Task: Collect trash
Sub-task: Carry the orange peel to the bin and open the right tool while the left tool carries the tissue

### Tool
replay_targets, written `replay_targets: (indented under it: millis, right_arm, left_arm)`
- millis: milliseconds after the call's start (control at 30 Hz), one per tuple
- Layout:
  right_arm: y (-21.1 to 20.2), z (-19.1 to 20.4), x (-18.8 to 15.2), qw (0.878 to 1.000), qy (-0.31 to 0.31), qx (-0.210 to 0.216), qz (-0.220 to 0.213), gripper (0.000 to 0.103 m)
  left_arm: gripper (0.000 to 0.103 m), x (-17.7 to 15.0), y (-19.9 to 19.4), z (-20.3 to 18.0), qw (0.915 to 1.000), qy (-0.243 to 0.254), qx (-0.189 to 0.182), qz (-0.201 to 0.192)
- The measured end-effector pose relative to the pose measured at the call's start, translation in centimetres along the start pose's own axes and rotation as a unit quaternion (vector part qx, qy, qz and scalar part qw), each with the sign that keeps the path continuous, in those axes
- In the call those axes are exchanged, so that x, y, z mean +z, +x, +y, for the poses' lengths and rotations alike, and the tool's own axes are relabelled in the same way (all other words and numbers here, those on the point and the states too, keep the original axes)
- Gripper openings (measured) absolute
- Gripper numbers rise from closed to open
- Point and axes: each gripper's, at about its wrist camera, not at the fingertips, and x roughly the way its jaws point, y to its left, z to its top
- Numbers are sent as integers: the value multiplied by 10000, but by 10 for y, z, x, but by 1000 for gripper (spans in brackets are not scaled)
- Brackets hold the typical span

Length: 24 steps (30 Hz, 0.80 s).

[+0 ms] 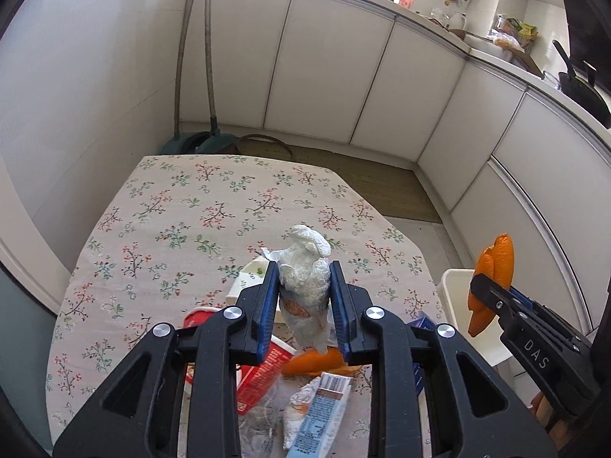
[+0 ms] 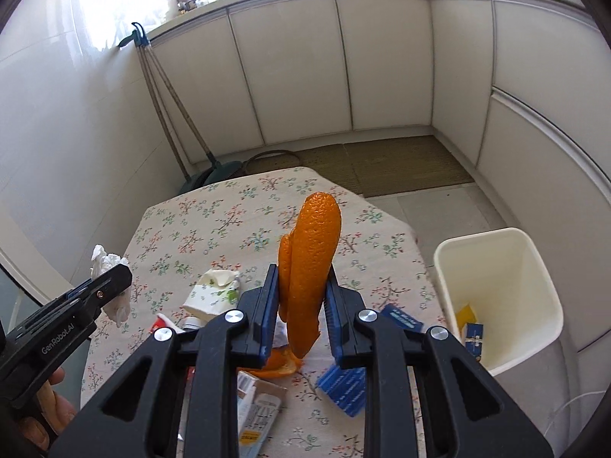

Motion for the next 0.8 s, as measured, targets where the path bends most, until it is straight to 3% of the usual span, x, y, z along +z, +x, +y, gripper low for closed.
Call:
replay_targets:
  millis: [367,567,733,800]
  right_arm:
    - [-14,-117,2,9920,577,-1100,-226,23]
    - [-14,-175,6,9845,1033,-1383,-301,25]
    - [-16,-202,5,9808,1151,-1542,-327,26]
    - [-15,-213,4,9797,1197,-1578,-312,35]
  left_arm:
    - [25,-21,25,-75,9974,686,-183,136]
    - [25,-32,35,-106,9945,1012,-194,199]
    - [25,-36,43,-131,9931,1109,-273,259]
    - [25,-35,47,-143,9926,1138,-333,252]
